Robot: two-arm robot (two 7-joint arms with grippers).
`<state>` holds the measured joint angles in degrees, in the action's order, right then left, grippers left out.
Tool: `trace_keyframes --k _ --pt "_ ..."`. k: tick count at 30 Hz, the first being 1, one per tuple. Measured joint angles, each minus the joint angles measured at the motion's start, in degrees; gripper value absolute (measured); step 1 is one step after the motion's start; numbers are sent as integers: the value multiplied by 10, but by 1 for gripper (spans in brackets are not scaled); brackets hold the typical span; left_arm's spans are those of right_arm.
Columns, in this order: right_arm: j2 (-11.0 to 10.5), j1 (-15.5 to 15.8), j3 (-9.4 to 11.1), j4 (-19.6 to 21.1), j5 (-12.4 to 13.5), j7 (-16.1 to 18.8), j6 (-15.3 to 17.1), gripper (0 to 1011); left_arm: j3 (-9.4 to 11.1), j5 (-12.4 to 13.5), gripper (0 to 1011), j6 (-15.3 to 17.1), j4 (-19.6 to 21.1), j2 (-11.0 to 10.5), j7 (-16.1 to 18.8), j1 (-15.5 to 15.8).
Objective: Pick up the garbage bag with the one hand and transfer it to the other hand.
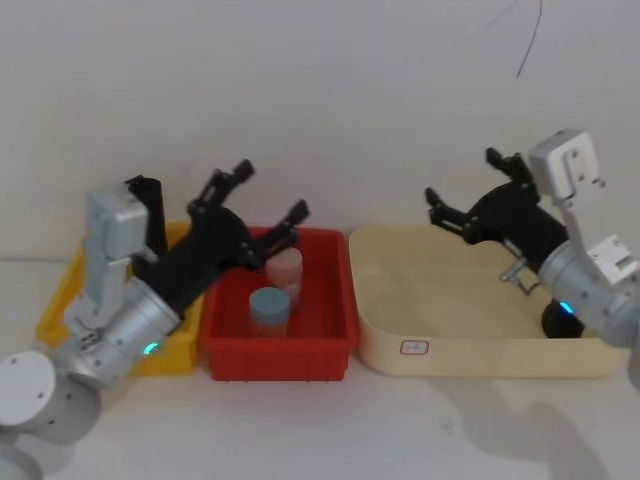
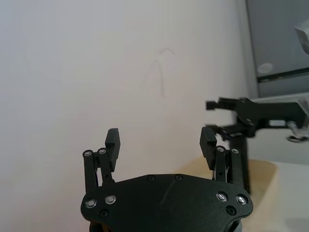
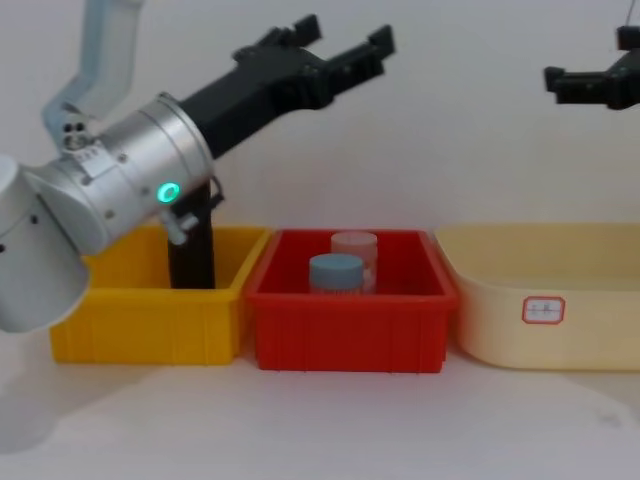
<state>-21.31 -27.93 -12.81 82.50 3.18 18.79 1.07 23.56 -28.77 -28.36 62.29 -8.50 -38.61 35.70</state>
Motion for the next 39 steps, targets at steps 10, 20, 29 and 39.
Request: trace_keyframes --k 10,20,29,39 --pt "16 -16 -26 -24 13 29 -7 1001 -48 13 1000 -51 41 -30 38 -30" --pt "29 -31 -45 -41 38 62 14 1001 -73 24 1000 -74 73 -54 49 -50" --pt "41 -40 -61 -44 72 99 70 1001 -79 30 1000 -79 87 -67 44 -58" --pt "56 -43 -91 -43 99 136 132 1001 -82 33 1000 -82 94 -73 41 -62"
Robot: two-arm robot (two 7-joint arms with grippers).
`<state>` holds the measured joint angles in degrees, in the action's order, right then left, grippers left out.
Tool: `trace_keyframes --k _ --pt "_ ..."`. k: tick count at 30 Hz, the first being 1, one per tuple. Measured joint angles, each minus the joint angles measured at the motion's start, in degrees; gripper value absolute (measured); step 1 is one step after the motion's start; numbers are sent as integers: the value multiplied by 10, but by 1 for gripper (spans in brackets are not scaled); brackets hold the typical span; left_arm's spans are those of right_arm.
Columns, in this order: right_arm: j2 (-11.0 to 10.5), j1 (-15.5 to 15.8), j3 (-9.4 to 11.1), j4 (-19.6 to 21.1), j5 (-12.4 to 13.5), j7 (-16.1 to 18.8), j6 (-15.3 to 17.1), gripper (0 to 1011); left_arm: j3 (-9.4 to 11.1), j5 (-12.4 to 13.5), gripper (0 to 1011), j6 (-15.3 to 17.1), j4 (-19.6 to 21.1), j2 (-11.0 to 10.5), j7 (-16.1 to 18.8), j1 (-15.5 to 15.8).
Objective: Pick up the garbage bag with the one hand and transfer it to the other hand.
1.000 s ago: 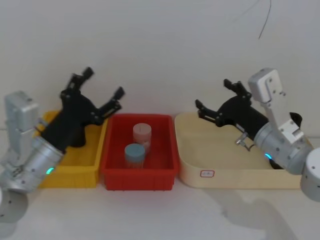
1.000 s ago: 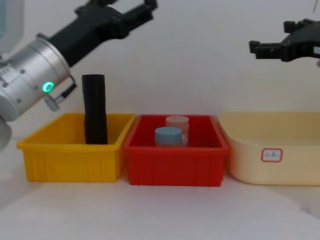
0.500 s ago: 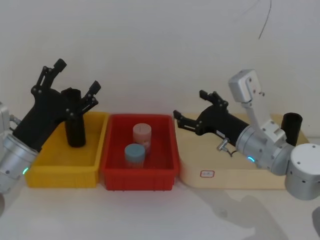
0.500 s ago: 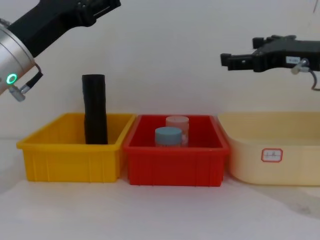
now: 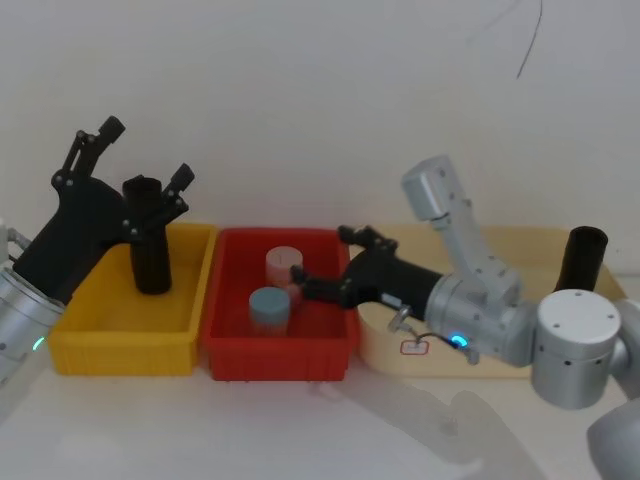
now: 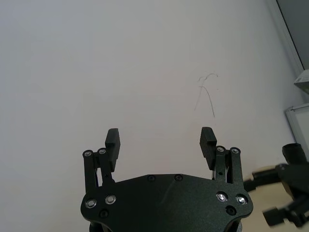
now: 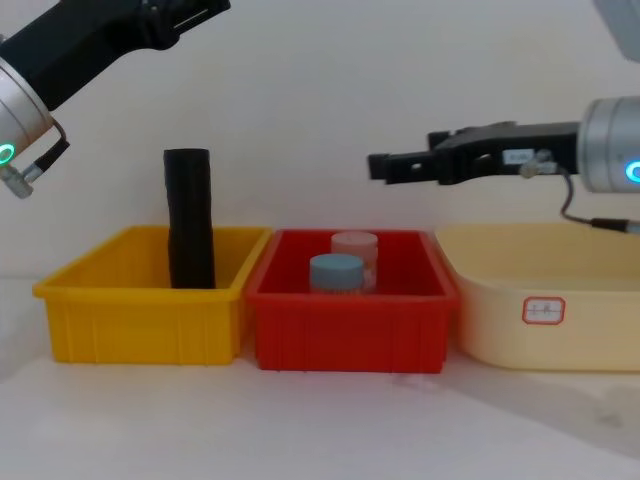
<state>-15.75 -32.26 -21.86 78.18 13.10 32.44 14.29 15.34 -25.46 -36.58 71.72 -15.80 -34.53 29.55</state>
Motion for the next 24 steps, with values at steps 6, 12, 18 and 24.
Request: trace_keyframes --k 6,12,18,24 --pt "9 -2 -18 -2 7 14 18 1001 -1 1 1000 -1 2 -2 -1 -1" --pt "20 -5 -30 -11 17 24 26 1002 -2 1 1000 -1 4 -3 -1 -2" --pt "27 -7 -34 -22 23 24 25 1001 -2 2 1000 -1 5 -4 -2 -3" --pt "30 -10 -36 -31 26 23 20 1001 -2 2 1000 -2 5 -4 -2 -3"
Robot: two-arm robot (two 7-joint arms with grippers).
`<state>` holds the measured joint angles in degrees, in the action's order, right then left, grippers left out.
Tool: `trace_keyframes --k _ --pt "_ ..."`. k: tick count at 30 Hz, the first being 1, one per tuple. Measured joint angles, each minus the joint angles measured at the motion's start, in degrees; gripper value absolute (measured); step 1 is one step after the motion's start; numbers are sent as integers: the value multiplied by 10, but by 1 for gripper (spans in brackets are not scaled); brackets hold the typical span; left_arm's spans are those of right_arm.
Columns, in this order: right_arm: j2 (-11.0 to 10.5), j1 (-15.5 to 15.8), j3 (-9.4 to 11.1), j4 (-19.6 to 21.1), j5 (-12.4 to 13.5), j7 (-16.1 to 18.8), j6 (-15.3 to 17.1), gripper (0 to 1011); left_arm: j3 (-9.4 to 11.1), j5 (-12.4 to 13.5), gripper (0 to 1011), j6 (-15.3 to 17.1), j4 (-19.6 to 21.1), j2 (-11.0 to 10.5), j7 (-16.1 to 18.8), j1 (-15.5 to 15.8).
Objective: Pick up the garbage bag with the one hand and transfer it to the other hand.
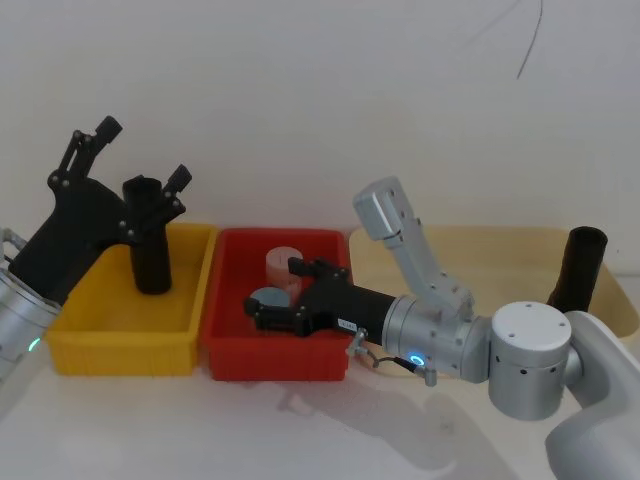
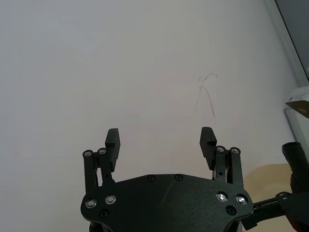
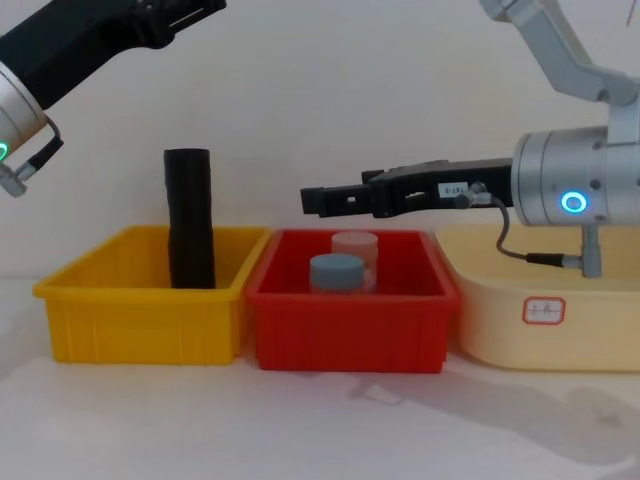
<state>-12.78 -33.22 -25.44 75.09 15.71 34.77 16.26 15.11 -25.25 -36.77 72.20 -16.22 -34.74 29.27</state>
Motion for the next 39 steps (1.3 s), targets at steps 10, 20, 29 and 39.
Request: trace_keyframes --k 10,20,29,39 --pt "0 -10 -11 -20 -5 -6 -11 1001 0 0 1000 0 1 0 0 0" --pt "2 -36 -34 -64 -29 -14 -25 1001 0 0 1000 0 1 -1 0 0" --pt "12 -63 -47 -114 -41 -21 -36 1001 0 0 1000 0 1 -1 0 0" --pt "25 -91 -54 -169 -44 -25 -47 1001 0 0 1000 0 1 -1 0 0"
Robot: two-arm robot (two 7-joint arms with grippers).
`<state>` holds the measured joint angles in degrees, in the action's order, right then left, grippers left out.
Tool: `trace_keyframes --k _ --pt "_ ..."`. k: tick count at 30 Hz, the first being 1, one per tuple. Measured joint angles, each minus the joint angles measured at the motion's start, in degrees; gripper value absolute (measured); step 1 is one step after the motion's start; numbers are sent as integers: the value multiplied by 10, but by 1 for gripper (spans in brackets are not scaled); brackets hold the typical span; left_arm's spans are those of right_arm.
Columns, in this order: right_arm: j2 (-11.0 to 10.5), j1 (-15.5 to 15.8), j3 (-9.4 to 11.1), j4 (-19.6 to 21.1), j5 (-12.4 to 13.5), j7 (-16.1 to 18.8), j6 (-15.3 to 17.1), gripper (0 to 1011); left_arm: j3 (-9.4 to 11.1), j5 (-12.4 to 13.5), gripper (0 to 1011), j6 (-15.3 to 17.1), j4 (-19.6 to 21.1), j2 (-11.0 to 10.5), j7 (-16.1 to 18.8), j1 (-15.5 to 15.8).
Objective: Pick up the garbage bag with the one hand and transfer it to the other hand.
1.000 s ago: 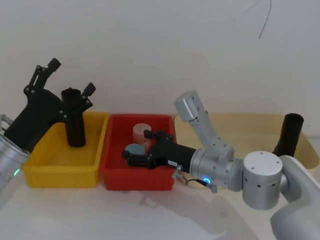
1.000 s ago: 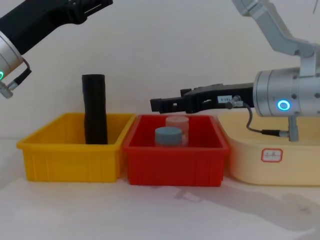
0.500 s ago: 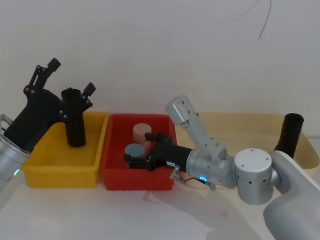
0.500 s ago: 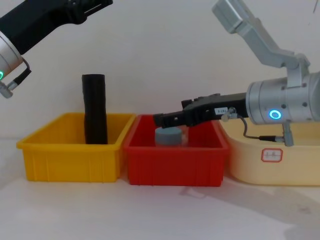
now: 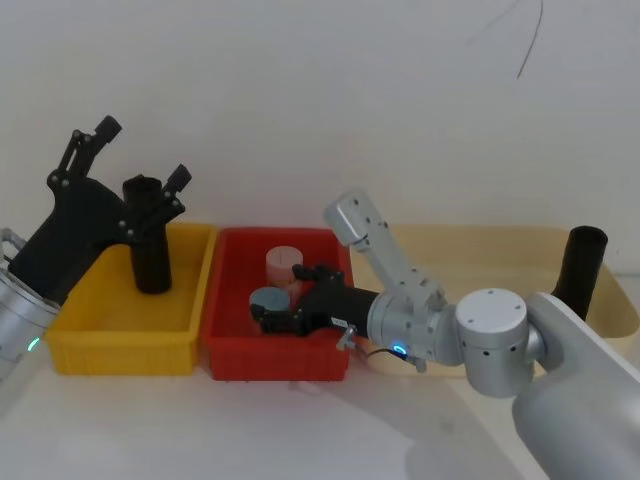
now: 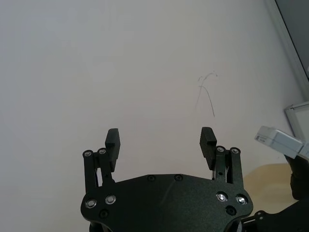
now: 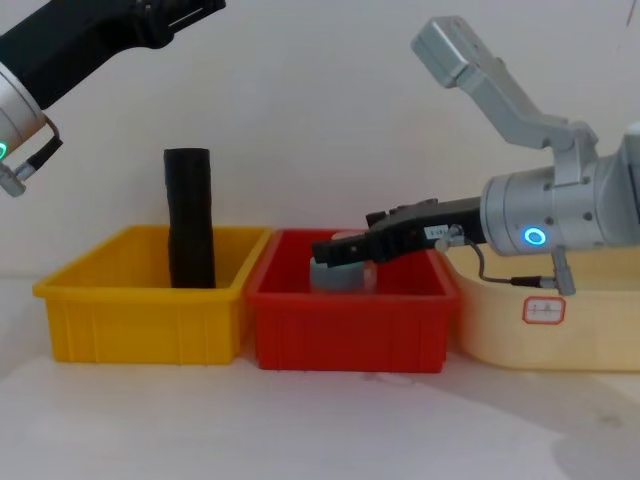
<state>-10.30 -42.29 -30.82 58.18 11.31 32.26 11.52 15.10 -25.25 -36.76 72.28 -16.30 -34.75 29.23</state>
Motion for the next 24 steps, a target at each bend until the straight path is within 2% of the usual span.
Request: trace_keyframes --k 24 --pt "43 -54 -5 -116 15 4 -19 1002 0 0 1000 0 0 0 0 0"
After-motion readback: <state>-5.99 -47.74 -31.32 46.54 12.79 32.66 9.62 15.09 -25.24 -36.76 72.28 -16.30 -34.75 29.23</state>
